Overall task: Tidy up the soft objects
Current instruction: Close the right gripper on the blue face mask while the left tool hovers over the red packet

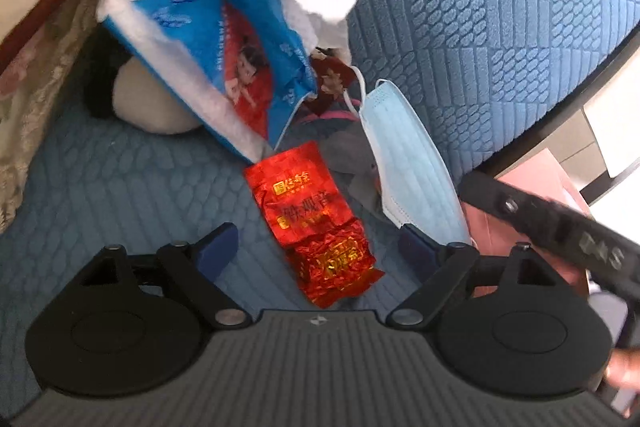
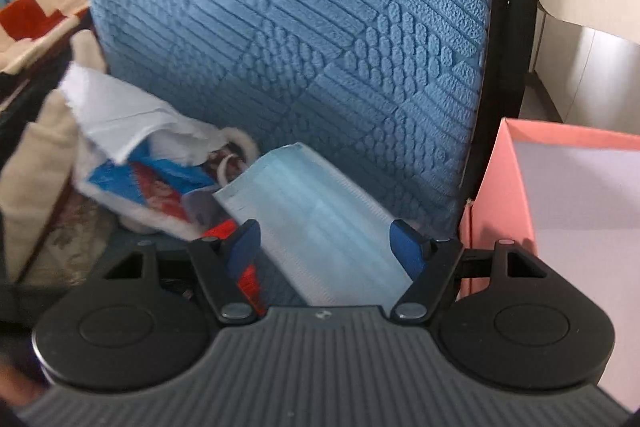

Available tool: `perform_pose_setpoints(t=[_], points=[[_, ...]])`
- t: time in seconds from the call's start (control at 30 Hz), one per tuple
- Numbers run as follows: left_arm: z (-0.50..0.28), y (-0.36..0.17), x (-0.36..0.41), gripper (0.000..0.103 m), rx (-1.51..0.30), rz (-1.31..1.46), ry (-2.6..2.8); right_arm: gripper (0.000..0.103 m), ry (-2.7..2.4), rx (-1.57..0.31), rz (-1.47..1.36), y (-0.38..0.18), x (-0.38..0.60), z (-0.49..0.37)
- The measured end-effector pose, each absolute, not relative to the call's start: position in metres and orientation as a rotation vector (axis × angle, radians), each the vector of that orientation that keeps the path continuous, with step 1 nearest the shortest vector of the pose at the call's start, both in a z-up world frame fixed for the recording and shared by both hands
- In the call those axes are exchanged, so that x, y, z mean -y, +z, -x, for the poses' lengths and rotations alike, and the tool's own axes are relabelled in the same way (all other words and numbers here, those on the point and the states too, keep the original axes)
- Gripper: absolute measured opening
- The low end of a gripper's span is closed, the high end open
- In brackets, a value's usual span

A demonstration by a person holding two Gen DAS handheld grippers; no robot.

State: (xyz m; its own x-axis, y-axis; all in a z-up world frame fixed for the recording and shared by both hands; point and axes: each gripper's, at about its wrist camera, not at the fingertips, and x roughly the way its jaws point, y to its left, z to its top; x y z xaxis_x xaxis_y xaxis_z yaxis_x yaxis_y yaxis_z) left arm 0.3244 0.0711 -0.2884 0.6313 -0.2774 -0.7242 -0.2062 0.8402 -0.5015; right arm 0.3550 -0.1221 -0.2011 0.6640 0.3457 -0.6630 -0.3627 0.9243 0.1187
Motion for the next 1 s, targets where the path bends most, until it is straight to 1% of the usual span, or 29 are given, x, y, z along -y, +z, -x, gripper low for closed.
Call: perform_pose_setpoints(t=[0.23,0.33,0.4,0.57,0.73,0.93,1.0], points=[[-0.326,-0.290,-0.071,0.089,-0.885,0.573,-0.040,0.074,0.389,-0.812,0.009,-0.215,0.120,-0.383],[-0.325,-0.290,-0.070,0.084,-0.867,0.574,-0.027,0.074,0.394,-0.836,0.028,-0.220,0.115,-0.388],[-0.325,-0.291,-0.068,0.083,-0.864,0.576,-0.030,0.074,0.374,-0.854,0.041,-0.223,0.113,-0.392],[-0.325,-0.292,-0.062,0.075,-0.857,0.532,-0.029,0.074,0.351,-0.911,0.049,-0.235,0.109,-0.401],[-0.323,-0.294,-0.057,0.074,-0.844,0.506,-0.025,0.076,0.354,-0.969,0.043,-0.247,0.106,-0.403],[-0.319,-0.295,-0.053,0.074,-0.814,0.514,0.012,0.073,0.352,-0.999,0.045,-0.253,0.106,-0.398],[-0.318,-0.295,-0.052,0.074,-0.808,0.500,0.016,0.067,0.353,-1.001,0.055,-0.253,0.107,-0.397]])
